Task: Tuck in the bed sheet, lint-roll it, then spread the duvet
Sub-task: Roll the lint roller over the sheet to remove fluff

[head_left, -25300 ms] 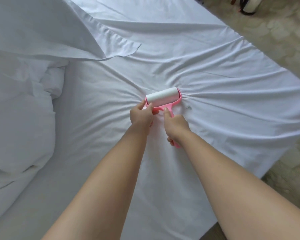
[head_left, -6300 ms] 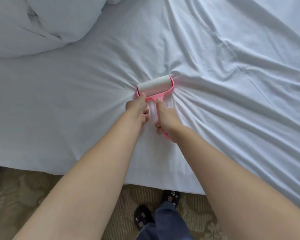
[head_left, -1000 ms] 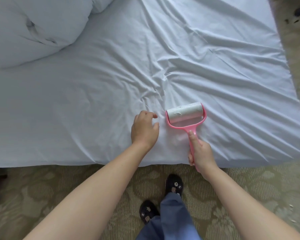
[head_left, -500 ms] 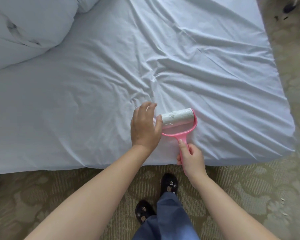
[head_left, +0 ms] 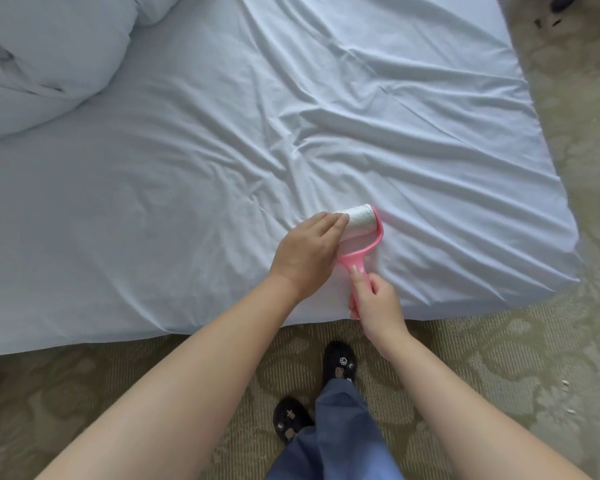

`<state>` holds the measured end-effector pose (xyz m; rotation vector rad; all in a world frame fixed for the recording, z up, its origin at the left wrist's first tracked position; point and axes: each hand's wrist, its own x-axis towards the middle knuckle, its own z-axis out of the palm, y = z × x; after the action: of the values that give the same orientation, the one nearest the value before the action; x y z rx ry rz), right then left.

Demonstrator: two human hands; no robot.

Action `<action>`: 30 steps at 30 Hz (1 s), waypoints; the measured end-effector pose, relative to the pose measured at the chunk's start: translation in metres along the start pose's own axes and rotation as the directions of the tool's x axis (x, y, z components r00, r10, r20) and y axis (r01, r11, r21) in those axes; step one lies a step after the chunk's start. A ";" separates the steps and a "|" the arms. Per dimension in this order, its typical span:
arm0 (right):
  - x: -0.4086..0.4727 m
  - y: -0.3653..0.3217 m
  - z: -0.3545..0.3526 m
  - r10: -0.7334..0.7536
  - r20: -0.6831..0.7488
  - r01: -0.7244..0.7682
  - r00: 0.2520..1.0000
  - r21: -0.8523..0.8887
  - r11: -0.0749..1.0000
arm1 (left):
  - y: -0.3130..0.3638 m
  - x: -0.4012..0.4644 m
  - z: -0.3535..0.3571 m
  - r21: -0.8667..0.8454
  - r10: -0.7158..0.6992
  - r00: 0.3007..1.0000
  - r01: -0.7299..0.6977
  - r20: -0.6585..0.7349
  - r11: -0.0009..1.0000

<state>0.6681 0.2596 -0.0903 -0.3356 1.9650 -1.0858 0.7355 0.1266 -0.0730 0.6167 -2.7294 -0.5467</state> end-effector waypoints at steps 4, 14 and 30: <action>-0.009 -0.001 -0.002 -0.100 -0.058 0.092 0.993 -0.122 0.988 | 0.001 -0.002 -0.006 -0.034 -0.043 0.995 0.040 -0.086 0.999; -0.023 -0.008 -0.011 -0.208 -0.066 0.193 0.976 -0.182 0.964 | 0.007 0.003 -0.019 -0.298 -0.314 0.948 0.286 -0.051 0.911; -0.024 -0.014 -0.025 -0.079 -0.156 0.043 0.985 -0.223 0.974 | 0.021 0.012 -0.010 -0.189 -0.629 0.777 0.622 0.026 0.760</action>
<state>0.6613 0.2793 -0.0591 -0.4402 2.2421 -0.9615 0.7211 0.1353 -0.0533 1.4880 -2.3396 -0.9129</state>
